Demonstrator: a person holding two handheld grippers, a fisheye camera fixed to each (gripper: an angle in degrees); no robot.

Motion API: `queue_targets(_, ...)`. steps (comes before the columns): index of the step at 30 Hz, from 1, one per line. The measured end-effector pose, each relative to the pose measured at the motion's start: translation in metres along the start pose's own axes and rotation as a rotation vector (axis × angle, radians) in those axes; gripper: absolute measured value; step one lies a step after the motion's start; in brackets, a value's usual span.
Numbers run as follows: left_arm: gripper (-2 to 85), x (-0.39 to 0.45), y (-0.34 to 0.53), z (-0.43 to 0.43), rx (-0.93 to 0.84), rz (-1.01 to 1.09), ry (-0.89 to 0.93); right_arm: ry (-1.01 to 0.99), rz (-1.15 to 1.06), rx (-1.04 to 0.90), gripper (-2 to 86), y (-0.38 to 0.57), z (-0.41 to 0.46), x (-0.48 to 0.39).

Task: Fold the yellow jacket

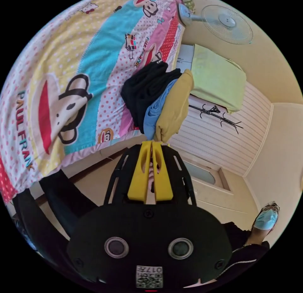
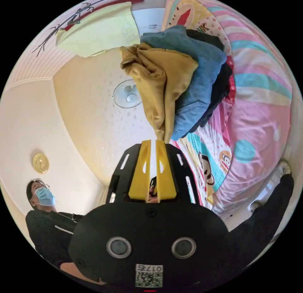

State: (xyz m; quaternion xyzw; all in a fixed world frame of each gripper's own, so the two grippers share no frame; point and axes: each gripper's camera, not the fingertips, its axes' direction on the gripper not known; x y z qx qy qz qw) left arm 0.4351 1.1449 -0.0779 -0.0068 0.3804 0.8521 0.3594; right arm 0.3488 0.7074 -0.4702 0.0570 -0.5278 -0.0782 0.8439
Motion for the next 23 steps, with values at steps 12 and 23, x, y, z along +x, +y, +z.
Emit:
queue_targets(12,-1.0,-0.01,0.187,-0.323,0.093,0.212,-0.591,0.35,-0.66,-0.845,0.5,-0.006,0.17,-0.203)
queue_targets(23,-1.0,-0.098,0.463,-0.618,1.251,0.152,-0.79,0.04,-1.645,-0.636,1.6,0.085,0.344,-0.474)
